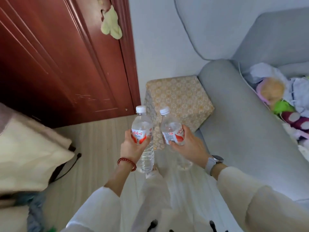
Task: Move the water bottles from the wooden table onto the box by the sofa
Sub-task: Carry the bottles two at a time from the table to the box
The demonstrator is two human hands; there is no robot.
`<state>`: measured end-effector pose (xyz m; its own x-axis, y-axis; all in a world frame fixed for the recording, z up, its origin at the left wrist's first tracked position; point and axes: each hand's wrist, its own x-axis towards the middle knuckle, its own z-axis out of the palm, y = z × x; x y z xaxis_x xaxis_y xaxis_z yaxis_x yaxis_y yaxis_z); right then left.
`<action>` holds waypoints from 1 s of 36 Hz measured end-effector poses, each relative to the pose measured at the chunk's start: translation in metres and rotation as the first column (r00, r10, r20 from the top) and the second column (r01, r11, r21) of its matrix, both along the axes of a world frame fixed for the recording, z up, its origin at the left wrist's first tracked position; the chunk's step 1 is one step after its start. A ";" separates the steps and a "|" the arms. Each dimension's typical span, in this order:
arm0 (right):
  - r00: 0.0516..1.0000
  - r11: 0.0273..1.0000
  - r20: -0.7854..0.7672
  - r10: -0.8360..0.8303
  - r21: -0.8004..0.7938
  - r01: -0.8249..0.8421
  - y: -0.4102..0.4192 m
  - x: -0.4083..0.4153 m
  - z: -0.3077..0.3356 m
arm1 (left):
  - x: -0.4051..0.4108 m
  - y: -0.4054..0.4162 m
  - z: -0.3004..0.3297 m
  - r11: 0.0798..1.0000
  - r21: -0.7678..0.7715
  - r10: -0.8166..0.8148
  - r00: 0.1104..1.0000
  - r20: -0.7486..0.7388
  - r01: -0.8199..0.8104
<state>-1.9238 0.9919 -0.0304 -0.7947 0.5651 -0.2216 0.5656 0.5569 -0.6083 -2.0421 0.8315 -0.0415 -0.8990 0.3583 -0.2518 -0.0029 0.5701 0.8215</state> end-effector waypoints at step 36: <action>0.979 0.966 -0.161 -0.121 -0.248 0.079 0.351 -0.374 -0.184 | -0.339 0.384 -0.174 0.989 -0.057 0.140 0.990 0.026 -0.138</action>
